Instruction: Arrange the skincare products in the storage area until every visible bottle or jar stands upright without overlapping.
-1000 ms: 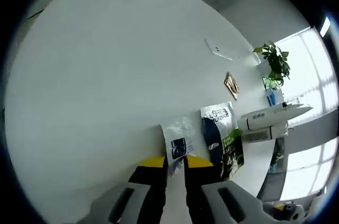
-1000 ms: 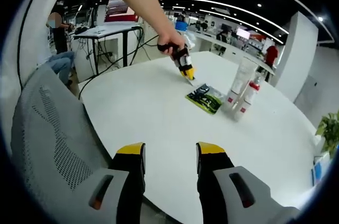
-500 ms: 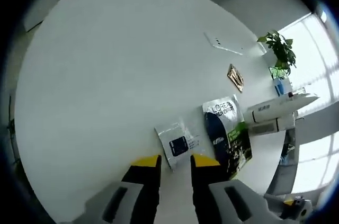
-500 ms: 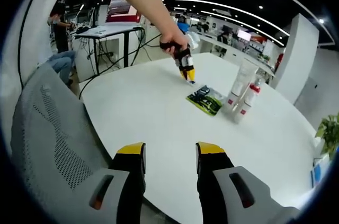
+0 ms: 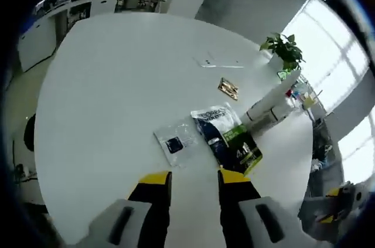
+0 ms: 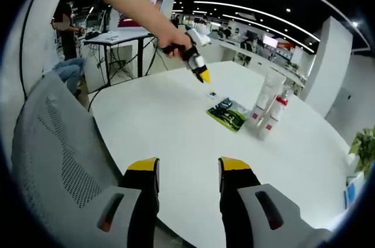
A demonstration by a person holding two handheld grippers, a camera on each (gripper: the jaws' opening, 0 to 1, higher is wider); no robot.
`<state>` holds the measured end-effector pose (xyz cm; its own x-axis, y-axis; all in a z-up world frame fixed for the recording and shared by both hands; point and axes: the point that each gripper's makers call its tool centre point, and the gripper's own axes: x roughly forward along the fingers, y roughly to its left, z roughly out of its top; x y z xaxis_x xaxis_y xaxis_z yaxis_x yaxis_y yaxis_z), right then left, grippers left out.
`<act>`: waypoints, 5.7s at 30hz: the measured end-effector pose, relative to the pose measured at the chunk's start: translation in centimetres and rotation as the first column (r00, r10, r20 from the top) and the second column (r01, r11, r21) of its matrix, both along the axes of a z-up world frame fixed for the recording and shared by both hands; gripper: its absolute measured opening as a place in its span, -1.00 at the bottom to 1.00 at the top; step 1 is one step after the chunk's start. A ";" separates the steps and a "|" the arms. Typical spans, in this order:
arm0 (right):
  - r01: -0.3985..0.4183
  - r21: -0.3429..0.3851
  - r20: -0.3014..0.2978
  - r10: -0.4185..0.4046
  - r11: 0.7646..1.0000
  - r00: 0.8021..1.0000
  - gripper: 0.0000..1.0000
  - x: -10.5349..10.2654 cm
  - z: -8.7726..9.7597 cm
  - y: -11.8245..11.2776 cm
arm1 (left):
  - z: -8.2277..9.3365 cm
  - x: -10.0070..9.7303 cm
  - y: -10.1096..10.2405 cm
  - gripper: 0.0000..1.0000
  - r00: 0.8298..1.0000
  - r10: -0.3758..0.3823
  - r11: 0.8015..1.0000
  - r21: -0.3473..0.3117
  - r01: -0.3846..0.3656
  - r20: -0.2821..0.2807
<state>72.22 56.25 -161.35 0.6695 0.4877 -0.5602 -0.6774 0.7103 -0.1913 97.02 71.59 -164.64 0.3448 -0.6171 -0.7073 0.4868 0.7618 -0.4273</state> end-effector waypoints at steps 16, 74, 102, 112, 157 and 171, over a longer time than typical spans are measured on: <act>-0.031 -0.012 0.052 0.032 0.999 0.998 -0.21 -0.2 0.8 0.4 | 1.1 -20.4 -5.4 0.38 0.986 -0.131 0.987 -0.077 0.139 0.101; 0.239 0.266 -0.187 -0.193 0.934 0.963 0.67 34.2 11.7 -12.3 | 1.6 -25.1 -1.9 0.38 0.899 -0.016 0.981 0.182 -0.071 0.437; 0.057 -0.215 -0.611 -0.180 0.975 0.771 0.12 39.7 -4.3 -7.5 | -0.8 -25.3 0.4 0.10 0.924 -0.001 0.952 0.283 -0.117 0.383; -0.053 -0.317 -0.664 -0.182 0.947 0.725 0.03 40.2 -9.0 -7.3 | -1.2 -25.5 0.6 0.10 0.930 -0.003 0.946 0.303 -0.117 0.368; -0.097 -0.381 -0.577 -0.154 0.919 0.802 -0.32 42.6 -9.8 -7.8 | -2.1 -26.1 0.9 0.08 0.941 -0.045 0.930 0.358 -0.084 0.337; 0.019 -0.260 -0.475 -0.145 0.965 0.868 -0.31 44.2 -1.3 -7.7 | -1.6 -25.9 0.8 0.08 0.933 -0.047 0.933 0.350 -0.087 0.357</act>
<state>116.38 48.53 -162.67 0.3121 0.2519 -0.9161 -0.6693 0.7426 -0.0238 71.12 72.36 -166.27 0.6226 -0.3390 -0.7053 0.5375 0.8403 0.0706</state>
